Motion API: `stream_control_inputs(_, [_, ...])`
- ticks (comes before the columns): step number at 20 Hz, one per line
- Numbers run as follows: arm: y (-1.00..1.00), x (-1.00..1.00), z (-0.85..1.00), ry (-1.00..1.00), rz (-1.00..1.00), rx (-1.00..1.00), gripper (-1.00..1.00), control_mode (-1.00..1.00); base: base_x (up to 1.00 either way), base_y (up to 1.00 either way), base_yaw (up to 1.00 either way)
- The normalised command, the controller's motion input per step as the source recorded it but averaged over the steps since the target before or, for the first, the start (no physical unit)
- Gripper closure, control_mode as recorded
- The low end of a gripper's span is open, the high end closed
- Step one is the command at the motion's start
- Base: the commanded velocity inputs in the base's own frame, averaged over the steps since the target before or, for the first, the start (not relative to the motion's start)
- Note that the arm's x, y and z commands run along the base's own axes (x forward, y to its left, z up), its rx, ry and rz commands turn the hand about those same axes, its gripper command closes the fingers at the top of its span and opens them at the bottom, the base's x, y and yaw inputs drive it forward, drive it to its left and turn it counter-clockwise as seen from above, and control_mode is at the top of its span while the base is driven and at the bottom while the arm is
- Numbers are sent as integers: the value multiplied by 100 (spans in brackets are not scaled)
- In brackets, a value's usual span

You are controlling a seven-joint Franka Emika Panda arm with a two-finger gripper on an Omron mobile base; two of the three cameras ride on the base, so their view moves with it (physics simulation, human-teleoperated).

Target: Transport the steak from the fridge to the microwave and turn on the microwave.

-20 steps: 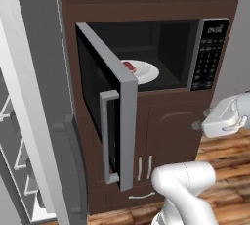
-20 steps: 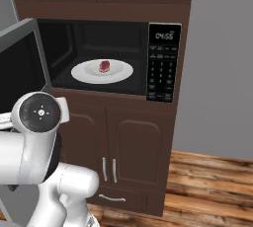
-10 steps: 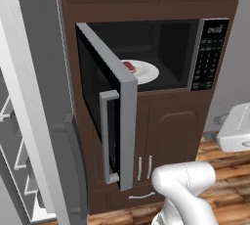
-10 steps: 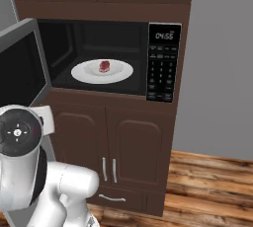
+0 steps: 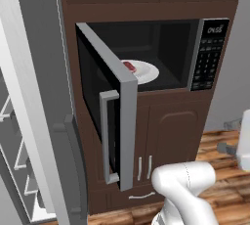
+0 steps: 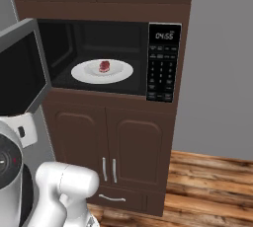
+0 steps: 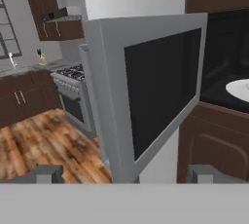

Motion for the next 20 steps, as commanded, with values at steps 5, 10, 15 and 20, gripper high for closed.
stream_control_inputs(5, [14,-39,0,-23,8,6,-100,-100,0,0,0])
stream_control_inputs(10, [16,-30,0,-17,6,8,-100,-100,0,0,0])
stream_control_inputs(15, [30,-8,-3,-6,0,11,-100,-100,0,0,0])
stream_control_inputs(20, [39,0,-8,-6,0,8,-100,-100,0,0,0])
